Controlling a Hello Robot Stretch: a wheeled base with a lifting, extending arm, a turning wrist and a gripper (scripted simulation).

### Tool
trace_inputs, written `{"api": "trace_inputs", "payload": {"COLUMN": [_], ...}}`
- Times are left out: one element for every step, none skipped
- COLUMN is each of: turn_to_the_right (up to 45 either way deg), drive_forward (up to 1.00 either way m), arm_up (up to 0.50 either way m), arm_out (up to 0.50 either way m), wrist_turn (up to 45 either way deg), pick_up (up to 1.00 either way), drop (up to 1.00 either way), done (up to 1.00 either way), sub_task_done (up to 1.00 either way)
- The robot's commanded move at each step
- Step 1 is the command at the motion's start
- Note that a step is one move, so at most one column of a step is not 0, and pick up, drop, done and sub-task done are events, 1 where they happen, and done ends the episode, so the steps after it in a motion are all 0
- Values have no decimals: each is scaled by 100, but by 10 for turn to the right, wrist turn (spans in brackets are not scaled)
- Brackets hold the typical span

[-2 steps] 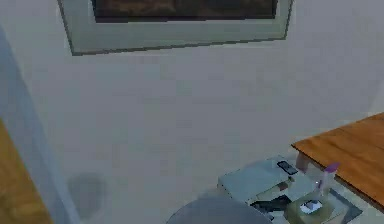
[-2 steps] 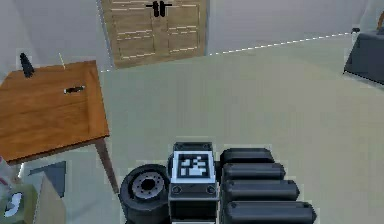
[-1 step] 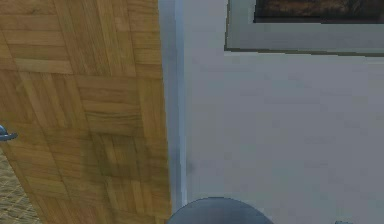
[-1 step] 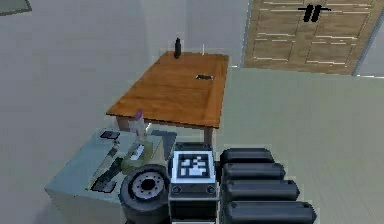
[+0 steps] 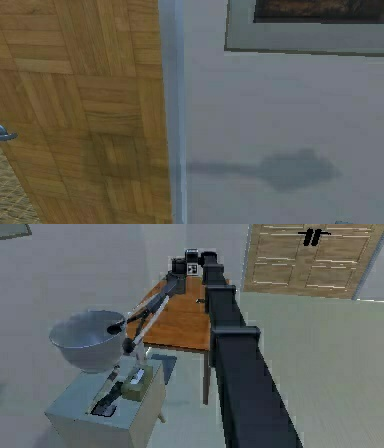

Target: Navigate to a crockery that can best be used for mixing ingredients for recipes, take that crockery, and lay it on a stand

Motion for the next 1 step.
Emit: {"api": "trace_inputs", "payload": {"turn_to_the_right": [0], "drive_forward": [0], "arm_up": [0], "arm_out": [0], "wrist_turn": [390], "pick_up": [0], "drop": [0], "done": [0], "sub_task_done": [0]}}
